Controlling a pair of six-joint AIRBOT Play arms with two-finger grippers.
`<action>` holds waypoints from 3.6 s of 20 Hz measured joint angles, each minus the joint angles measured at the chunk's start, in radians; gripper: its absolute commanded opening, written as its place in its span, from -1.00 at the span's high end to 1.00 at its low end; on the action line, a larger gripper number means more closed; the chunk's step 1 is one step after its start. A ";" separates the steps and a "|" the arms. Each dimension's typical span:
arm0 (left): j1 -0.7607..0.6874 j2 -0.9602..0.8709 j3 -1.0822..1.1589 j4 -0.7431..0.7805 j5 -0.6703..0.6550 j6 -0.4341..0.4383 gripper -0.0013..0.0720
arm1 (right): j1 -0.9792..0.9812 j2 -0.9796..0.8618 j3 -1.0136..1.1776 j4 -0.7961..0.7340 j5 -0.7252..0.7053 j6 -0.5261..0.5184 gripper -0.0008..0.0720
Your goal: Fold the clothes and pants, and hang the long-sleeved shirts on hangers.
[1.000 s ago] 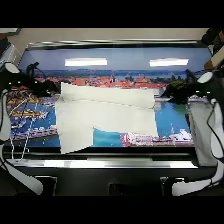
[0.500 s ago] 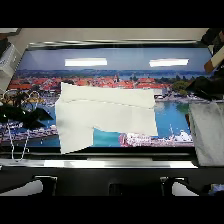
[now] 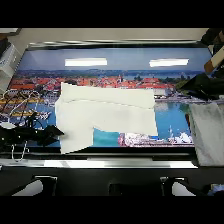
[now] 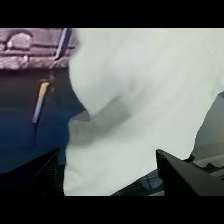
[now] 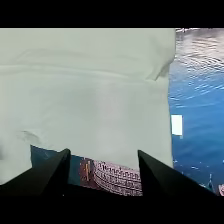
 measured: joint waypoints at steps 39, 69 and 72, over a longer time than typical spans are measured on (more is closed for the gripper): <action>-0.053 -0.023 -0.060 -0.119 0.090 0.016 0.92 | -0.135 -0.175 -0.783 0.160 -0.272 -0.296 -0.46; -0.091 0.423 0.153 -0.058 -0.131 -0.290 0.93 | 0.024 0.372 -0.818 -0.059 -0.047 0.026 0.89; -0.156 0.298 0.263 -0.058 -0.066 -0.268 0.93 | 0.026 0.279 -0.731 -0.061 -0.098 0.027 0.89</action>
